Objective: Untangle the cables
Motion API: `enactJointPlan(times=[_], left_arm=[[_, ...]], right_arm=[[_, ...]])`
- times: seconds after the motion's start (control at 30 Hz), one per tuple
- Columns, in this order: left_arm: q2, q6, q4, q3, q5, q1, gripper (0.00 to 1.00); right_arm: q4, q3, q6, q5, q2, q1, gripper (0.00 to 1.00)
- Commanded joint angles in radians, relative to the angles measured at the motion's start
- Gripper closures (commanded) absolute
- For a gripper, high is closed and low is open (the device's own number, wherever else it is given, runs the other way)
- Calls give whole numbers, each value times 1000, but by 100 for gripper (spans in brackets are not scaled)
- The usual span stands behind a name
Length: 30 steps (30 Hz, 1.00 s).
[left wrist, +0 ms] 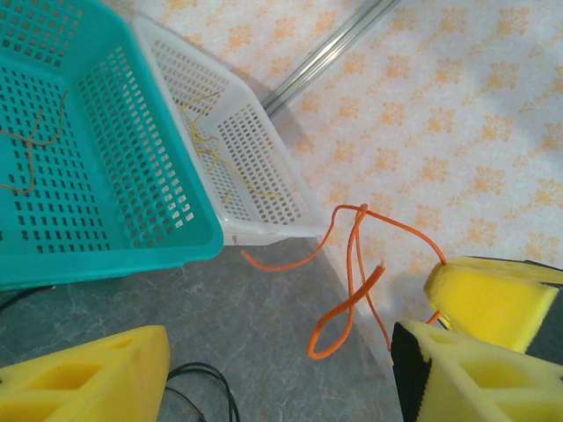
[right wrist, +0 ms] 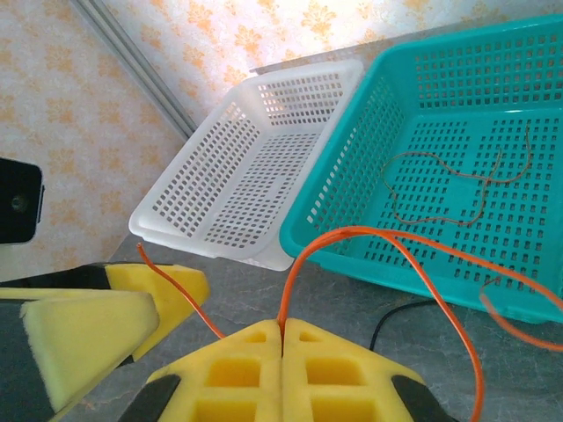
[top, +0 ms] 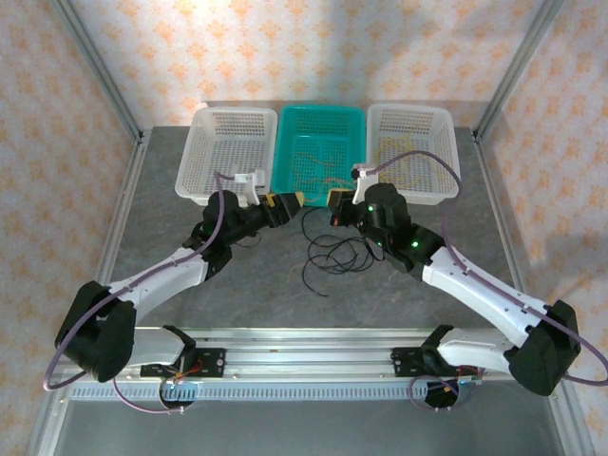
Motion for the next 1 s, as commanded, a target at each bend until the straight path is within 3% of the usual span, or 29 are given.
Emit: enactJointPlan(times=[0.0,0.2,0.47,0.9,0.97], left_arm=[[24,29,35,54,27,-2,34],[72,60,15,124,-20,0,38],[170,100,-52,279,-75,29,37],[359,194,-276,582,-219,77,32],[389,199,-306,621,-232,89,27]], right_arm=[[12,40,-1,9,-7,-6,100],[26,84,-2,52,25,-27,100],[-51,255,-12,136,197,-80,100],[-105,565,-35,26,548,-206,100],[-111,614,-41,23,601,-214,100]])
